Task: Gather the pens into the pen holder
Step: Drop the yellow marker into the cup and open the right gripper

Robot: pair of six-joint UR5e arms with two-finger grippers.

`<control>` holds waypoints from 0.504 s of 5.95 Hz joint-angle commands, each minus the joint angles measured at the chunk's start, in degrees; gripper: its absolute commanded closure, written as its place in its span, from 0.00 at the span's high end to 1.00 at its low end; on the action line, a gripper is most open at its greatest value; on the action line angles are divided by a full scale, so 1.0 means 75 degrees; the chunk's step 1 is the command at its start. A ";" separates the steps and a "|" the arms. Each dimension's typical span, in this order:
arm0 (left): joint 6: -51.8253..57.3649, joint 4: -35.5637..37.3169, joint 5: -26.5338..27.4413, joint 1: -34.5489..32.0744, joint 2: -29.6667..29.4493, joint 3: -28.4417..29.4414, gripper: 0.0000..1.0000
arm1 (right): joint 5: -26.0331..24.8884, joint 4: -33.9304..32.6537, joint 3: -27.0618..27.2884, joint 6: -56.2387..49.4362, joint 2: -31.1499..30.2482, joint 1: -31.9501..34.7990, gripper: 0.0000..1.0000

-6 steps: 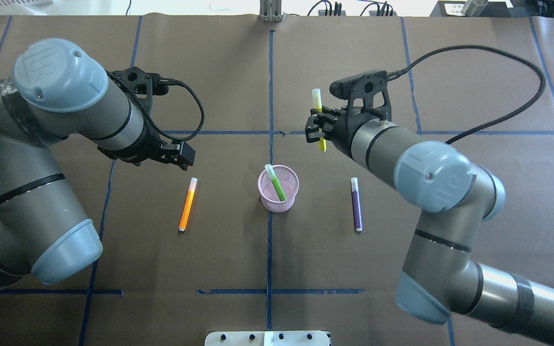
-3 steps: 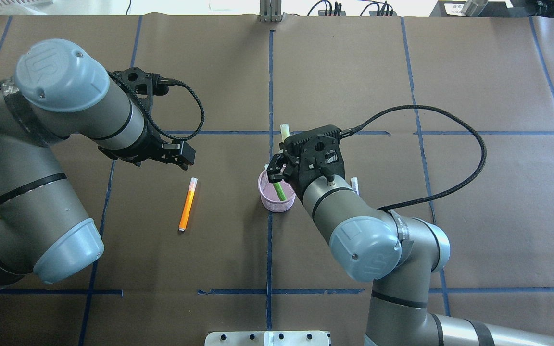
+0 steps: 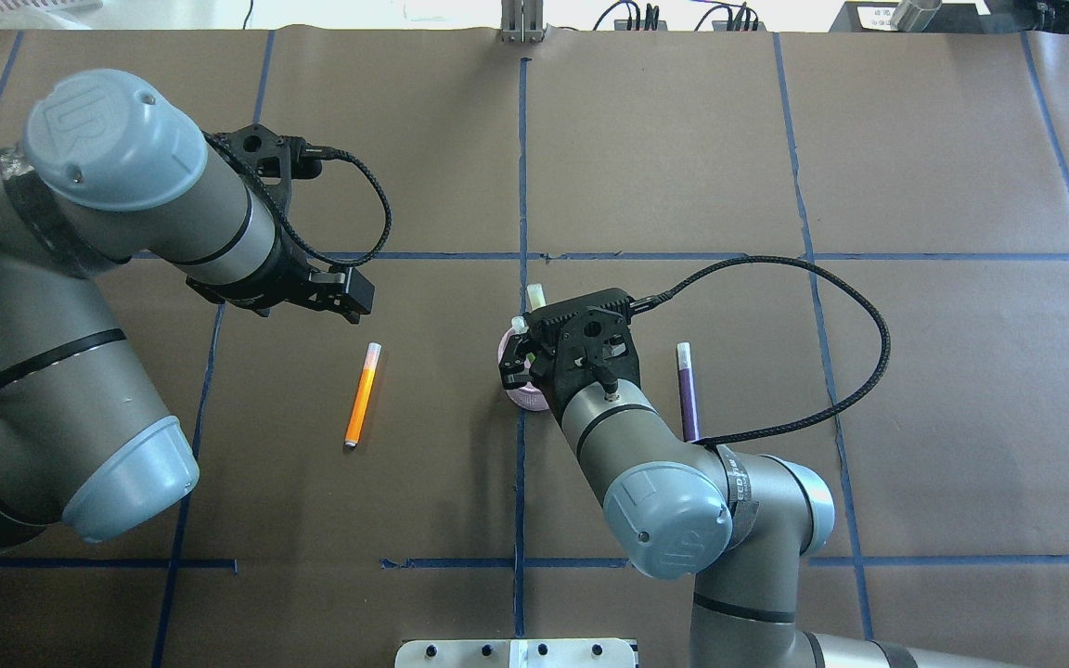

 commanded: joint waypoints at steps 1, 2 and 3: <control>0.0009 0.0000 -0.0003 -0.0001 0.0000 0.0000 1.00 | 0.1068 -0.0005 0.0090 0.0431 0.0044 0.0409 1.00; 0.0009 0.0000 0.0009 0.0011 0.0000 0.0000 1.00 | 0.2260 -0.0134 0.0114 0.0431 0.0044 0.0981 1.00; -0.0014 0.0000 0.0009 0.0011 0.0000 0.0023 1.00 | 0.3804 -0.1144 0.0439 0.0431 0.0044 0.1822 1.00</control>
